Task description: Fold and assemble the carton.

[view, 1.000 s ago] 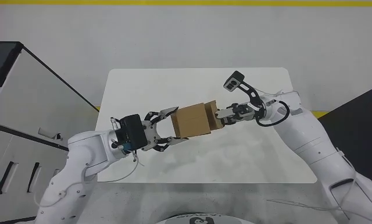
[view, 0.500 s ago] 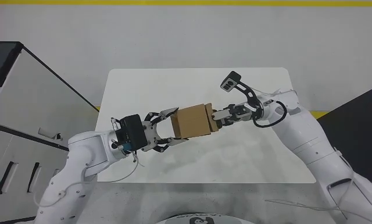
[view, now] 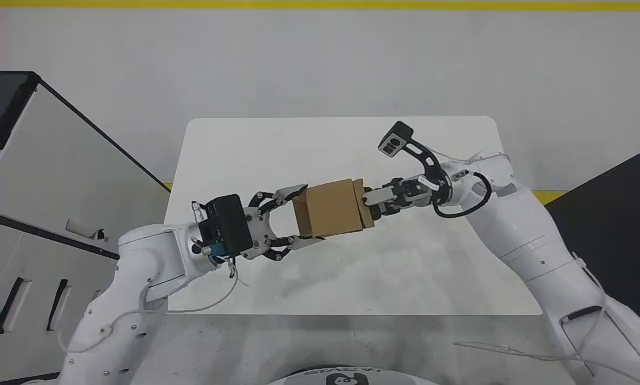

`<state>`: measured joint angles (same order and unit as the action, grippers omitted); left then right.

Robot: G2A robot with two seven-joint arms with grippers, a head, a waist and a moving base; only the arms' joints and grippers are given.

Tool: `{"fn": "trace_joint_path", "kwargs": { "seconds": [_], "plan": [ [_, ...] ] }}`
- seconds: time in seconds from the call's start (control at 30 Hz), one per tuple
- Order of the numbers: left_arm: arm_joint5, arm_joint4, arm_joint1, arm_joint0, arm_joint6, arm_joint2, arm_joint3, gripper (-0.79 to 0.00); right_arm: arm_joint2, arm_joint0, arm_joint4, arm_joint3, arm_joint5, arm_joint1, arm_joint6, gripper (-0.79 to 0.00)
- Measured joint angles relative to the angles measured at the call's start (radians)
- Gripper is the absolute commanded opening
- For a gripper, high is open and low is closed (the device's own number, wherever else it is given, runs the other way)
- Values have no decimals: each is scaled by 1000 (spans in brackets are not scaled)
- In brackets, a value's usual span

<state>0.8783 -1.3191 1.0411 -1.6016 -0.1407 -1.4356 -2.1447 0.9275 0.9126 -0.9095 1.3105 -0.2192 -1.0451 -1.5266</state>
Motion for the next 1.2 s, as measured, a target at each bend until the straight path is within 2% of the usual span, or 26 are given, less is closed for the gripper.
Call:
{"fn": "trace_joint_path", "kwargs": {
  "seconds": [0.2,1.2],
  "plan": [
    [-2,5,-2,3,-2,3,3,-785,7,2,9,-5,4,-5,0,-582],
    [-8,20,-12,8,-11,7,10,-785,47,22,71,3,18,-16,14,-643]
  ]
}}
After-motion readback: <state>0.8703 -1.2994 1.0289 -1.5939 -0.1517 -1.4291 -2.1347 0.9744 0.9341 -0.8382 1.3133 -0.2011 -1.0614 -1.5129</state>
